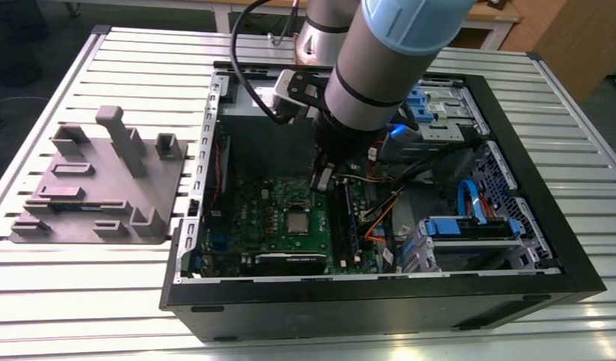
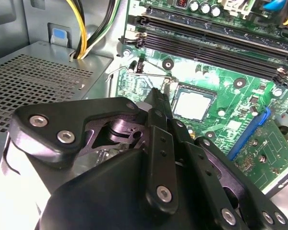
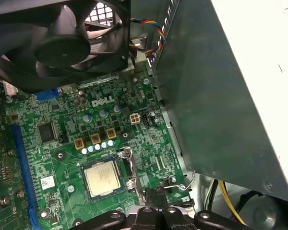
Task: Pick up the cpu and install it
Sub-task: 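Close the cpu cover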
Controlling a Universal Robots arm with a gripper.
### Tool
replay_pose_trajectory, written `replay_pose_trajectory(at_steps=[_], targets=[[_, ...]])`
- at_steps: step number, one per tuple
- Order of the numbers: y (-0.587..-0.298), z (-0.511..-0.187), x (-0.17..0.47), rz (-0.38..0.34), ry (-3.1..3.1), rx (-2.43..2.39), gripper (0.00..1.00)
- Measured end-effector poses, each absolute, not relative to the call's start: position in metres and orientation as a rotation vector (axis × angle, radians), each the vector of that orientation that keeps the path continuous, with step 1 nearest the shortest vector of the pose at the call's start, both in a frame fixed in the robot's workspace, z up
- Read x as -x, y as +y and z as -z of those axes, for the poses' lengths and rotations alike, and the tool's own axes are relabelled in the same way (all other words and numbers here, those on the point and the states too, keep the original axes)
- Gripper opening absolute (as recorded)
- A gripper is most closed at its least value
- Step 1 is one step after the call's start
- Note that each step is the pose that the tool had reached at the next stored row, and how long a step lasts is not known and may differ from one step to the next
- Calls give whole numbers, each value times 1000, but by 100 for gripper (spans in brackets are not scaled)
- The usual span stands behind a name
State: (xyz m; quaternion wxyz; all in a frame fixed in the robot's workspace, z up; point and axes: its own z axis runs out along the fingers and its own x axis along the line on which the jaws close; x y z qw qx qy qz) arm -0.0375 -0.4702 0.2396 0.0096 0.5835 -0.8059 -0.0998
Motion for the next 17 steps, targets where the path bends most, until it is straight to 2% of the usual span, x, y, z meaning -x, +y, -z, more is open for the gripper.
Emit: replay_pose_trajectory(at_steps=[17], targets=[[-480, -238, 39, 298, -2513, -1819, 10]])
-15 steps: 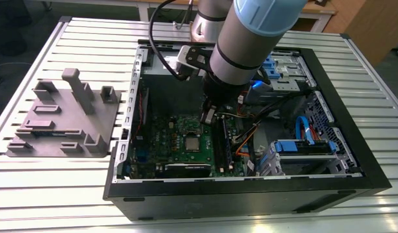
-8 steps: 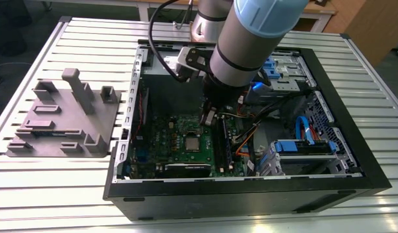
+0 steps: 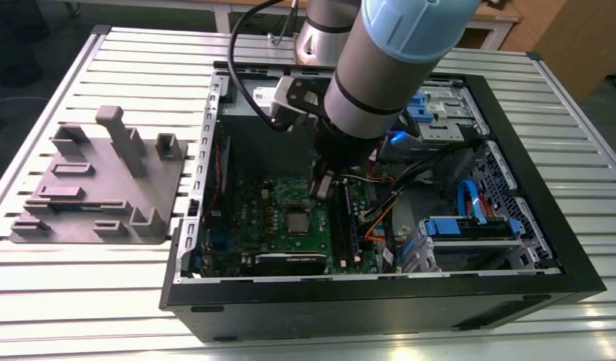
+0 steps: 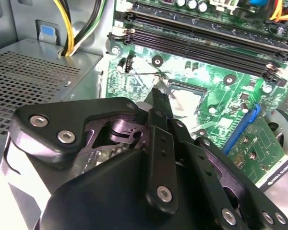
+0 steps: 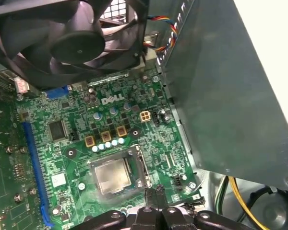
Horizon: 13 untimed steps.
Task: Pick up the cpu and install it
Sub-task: 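Close the cpu cover, then install the first cpu locking lever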
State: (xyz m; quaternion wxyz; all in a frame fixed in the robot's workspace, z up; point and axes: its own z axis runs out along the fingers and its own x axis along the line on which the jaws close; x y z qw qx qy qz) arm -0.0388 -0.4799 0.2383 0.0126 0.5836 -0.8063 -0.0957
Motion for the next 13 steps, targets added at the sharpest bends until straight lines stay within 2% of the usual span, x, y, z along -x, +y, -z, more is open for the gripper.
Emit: replay_pose_trajectory(at_steps=[13], targets=[[-486, -237, 47, 296, -2506, -1830, 10]])
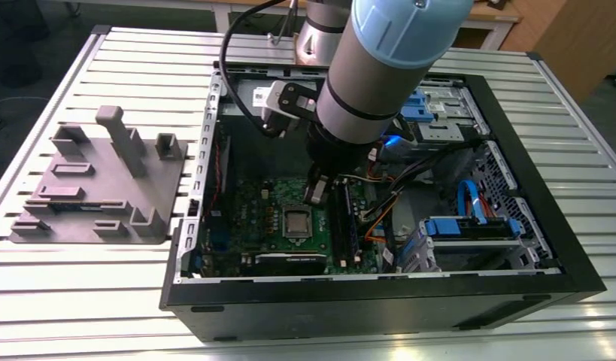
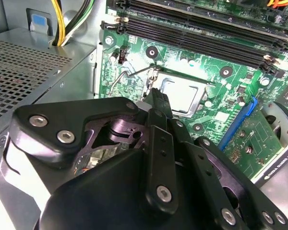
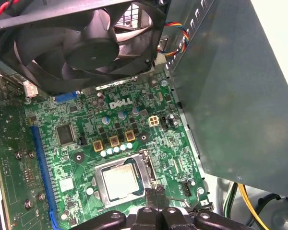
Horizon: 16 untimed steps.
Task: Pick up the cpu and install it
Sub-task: 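Install the first cpu locking lever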
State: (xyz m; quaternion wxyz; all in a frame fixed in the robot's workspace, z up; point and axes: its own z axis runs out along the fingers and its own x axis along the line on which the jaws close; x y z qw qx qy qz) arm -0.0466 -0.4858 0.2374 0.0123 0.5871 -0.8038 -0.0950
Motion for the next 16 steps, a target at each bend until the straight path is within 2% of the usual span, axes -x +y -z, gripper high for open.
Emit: replay_pose_trajectory(at_steps=[16], targets=[[-486, -237, 35, 296, -2506, -1830, 10]])
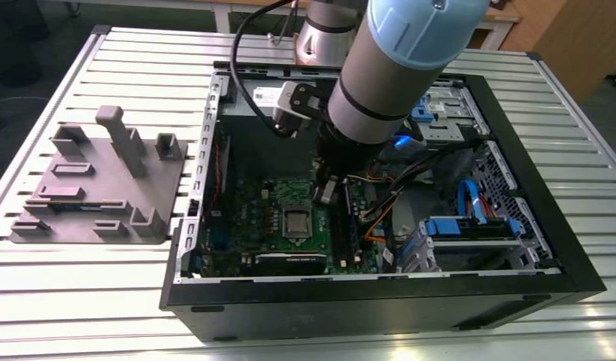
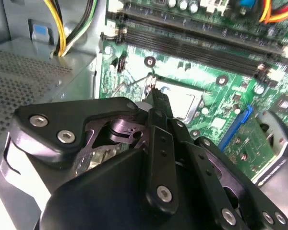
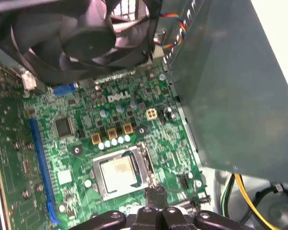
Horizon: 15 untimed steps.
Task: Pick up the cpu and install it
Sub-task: 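Install the first cpu locking lever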
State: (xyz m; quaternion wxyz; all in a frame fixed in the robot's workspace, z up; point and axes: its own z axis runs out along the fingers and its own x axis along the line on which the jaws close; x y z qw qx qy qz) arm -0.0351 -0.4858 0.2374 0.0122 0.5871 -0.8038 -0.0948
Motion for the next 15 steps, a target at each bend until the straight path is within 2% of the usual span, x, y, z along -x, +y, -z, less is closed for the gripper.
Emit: replay_pose_trajectory(at_steps=[15], targets=[[-478, -252, 23, 293, -2508, -1832, 10]])
